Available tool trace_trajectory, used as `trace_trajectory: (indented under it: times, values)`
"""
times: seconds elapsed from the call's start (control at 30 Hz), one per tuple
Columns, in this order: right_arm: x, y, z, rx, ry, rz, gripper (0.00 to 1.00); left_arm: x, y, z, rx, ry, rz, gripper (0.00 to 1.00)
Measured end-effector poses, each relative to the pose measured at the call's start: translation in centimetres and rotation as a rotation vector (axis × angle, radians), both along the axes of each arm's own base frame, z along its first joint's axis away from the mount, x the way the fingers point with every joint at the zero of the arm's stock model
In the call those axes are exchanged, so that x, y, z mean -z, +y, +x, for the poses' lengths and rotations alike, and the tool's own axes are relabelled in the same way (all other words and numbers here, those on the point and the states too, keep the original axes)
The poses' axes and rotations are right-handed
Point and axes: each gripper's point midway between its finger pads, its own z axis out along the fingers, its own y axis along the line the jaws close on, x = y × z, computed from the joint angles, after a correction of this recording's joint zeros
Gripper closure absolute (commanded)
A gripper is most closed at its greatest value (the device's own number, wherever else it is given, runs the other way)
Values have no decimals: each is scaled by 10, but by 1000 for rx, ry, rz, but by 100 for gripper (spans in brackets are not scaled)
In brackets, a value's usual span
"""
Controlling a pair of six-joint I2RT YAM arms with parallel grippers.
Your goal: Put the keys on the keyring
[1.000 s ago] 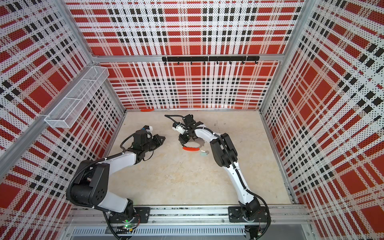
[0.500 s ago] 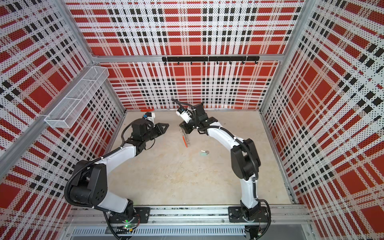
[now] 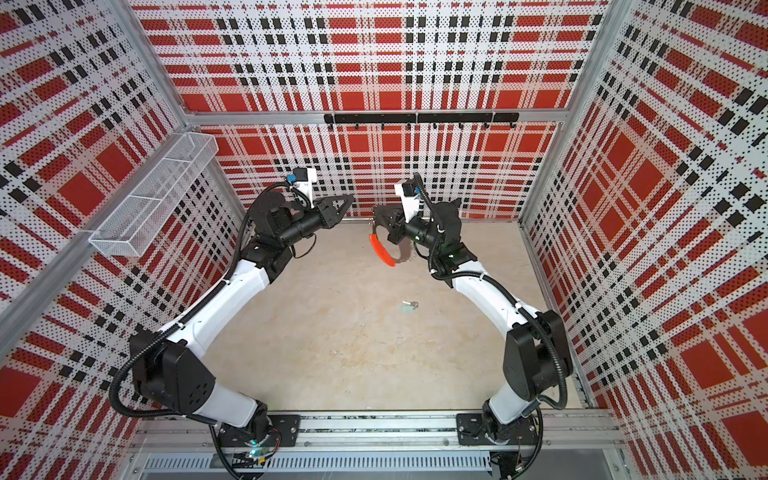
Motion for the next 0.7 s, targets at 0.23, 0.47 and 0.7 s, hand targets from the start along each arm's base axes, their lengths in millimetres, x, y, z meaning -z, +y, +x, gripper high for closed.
trace_trajectory:
  times: [0.23, 0.47, 0.7]
  values:
    - [-31, -1, -18, -91, -36, 118, 100, 5, -15, -10, 88, 11, -4, 74]
    - [-36, -1, -24, -135, -26, 169, 100, -5, -16, -20, 174, -12, -84, 71]
    - [-33, 3, -23, -187, 15, 219, 100, 1, -15, -26, 224, -2, -131, 69]
